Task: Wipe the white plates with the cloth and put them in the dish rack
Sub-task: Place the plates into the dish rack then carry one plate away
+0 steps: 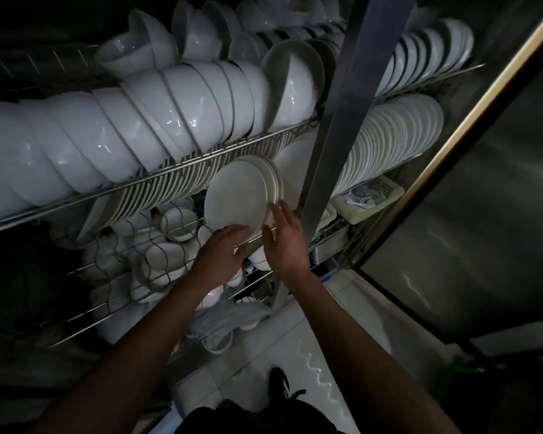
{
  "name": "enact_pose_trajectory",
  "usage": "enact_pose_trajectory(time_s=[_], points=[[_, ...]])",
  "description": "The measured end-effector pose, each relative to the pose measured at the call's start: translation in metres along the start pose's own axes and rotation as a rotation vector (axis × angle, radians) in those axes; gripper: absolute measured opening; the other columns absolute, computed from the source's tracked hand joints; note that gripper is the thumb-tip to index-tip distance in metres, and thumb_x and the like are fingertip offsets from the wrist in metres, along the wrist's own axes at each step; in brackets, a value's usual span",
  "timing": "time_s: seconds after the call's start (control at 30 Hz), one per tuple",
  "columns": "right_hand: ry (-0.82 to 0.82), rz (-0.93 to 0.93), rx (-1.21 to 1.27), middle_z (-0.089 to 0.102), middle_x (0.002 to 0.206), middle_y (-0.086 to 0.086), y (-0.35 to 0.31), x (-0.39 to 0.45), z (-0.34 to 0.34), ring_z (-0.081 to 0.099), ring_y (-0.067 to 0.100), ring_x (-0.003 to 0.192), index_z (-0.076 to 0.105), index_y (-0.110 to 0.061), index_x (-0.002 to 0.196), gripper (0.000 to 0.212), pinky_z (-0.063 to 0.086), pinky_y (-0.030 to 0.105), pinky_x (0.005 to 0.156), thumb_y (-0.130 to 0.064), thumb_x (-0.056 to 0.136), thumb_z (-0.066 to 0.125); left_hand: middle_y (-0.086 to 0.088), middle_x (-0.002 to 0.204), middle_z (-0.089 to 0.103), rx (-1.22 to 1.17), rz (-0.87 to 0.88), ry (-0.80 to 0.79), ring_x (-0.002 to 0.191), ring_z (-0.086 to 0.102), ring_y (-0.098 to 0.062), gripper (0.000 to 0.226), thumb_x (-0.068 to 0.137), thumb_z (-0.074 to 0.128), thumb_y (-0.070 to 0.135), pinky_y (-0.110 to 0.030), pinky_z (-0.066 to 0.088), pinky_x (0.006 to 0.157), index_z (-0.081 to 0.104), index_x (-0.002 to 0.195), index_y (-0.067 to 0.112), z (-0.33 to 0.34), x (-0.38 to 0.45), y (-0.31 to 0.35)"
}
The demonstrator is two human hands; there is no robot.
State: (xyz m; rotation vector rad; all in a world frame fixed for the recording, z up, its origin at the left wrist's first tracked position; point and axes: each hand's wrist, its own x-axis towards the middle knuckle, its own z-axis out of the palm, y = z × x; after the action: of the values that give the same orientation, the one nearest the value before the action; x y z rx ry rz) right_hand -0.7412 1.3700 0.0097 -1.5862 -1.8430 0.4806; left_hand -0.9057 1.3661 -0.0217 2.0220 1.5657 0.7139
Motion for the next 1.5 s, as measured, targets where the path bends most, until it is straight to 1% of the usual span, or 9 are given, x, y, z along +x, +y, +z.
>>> enact_pose_trajectory(time_s=[0.1,0.2,0.37,0.53,0.7,0.87,1.03,1.27,1.5], points=[[0.054,-0.014,-0.008,0.048,0.15,0.017,-0.004,-0.01,-0.011,0.045,0.035,0.137,0.052,-0.009,0.143,0.044,0.038,0.04,0.112,-0.01,0.099,0.057,-0.005,0.138,0.06,0.019,0.014,-0.011,0.127,0.055,-0.027,0.04,0.097,0.059,0.013,-0.045,0.046,0.104,0.061,0.137,0.014,-0.006,-0.004,0.004],[0.12,-0.054,0.01,0.065,0.129,0.015,-0.003,-0.026,-0.025,0.063,0.031,0.115,0.063,-0.006,0.13,0.035,0.05,0.035,0.098,-0.004,0.096,0.057,-0.006,0.135,0.062,0.064,0.056,-0.015,0.124,0.055,-0.028,0.041,0.096,0.057,0.017,-0.043,0.047,0.102,0.06,0.136,0.016,-0.008,-0.01,0.016],[0.2,0.071,-0.024,0.072,0.106,0.011,0.016,-0.067,-0.055,0.068,0.027,0.09,0.07,-0.012,0.113,0.023,0.057,0.039,0.072,-0.008,0.096,0.055,-0.004,0.13,0.065,0.101,0.194,-0.101,0.119,0.058,-0.027,0.035,0.098,0.055,0.023,-0.037,0.049,0.095,0.063,0.133,0.021,0.008,-0.009,0.058],[0.252,0.285,-0.094,0.071,0.119,0.011,0.05,-0.117,-0.099,0.067,0.03,0.105,0.069,-0.013,0.123,0.029,0.051,0.033,0.08,-0.016,0.097,0.057,-0.01,0.131,0.065,0.082,0.393,-0.215,0.118,0.061,-0.031,0.038,0.096,0.059,0.016,-0.035,0.05,0.097,0.064,0.133,0.012,0.043,-0.007,0.118],[0.338,0.448,-0.152,0.074,0.113,0.011,0.084,-0.172,-0.15,0.068,0.033,0.103,0.072,-0.011,0.116,0.023,0.056,0.044,0.082,-0.017,0.098,0.058,-0.004,0.139,0.06,0.108,0.517,-0.38,0.125,0.055,-0.027,0.041,0.101,0.054,0.028,-0.038,0.048,0.1,0.057,0.141,0.02,0.099,-0.003,0.182],[0.361,0.646,-0.255,0.069,0.126,0.007,0.116,-0.228,-0.203,0.063,0.028,0.116,0.065,-0.018,0.131,0.034,0.053,0.041,0.092,-0.021,0.098,0.057,-0.002,0.144,0.056,0.133,0.652,-0.506,0.131,0.051,-0.023,0.043,0.101,0.054,0.033,-0.033,0.043,0.104,0.055,0.143,0.025,0.157,-0.012,0.253],[0.43,0.822,-0.375,0.065,0.132,0.006,0.13,-0.293,-0.249,0.06,0.03,0.119,0.063,-0.015,0.131,0.037,0.049,0.043,0.096,-0.019,0.095,0.056,-0.001,0.146,0.054,0.115,0.867,-0.639,0.132,0.051,-0.024,0.044,0.1,0.054,0.035,-0.034,0.042,0.107,0.053,0.144,0.026,0.21,-0.035,0.317],[0.621,1.085,-0.506,0.07,0.118,0.007,0.086,-0.395,-0.273,0.065,0.033,0.105,0.067,-0.02,0.12,0.027,0.054,0.042,0.085,-0.018,0.095,0.057,-0.007,0.143,0.057,0.057,1.176,-0.848,0.13,0.052,-0.026,0.046,0.101,0.054,0.034,-0.042,0.042,0.109,0.053,0.144,0.019,0.249,-0.098,0.39],[0.82,1.425,-0.537,0.063,0.137,0.002,0.007,-0.494,-0.261,0.057,0.032,0.121,0.06,-0.021,0.136,0.037,0.047,0.043,0.098,-0.027,0.099,0.056,-0.005,0.138,0.06,-0.036,1.507,-0.958,0.125,0.055,-0.029,0.044,0.098,0.056,0.035,-0.04,0.043,0.104,0.056,0.141,0.024,0.241,-0.205,0.434]])
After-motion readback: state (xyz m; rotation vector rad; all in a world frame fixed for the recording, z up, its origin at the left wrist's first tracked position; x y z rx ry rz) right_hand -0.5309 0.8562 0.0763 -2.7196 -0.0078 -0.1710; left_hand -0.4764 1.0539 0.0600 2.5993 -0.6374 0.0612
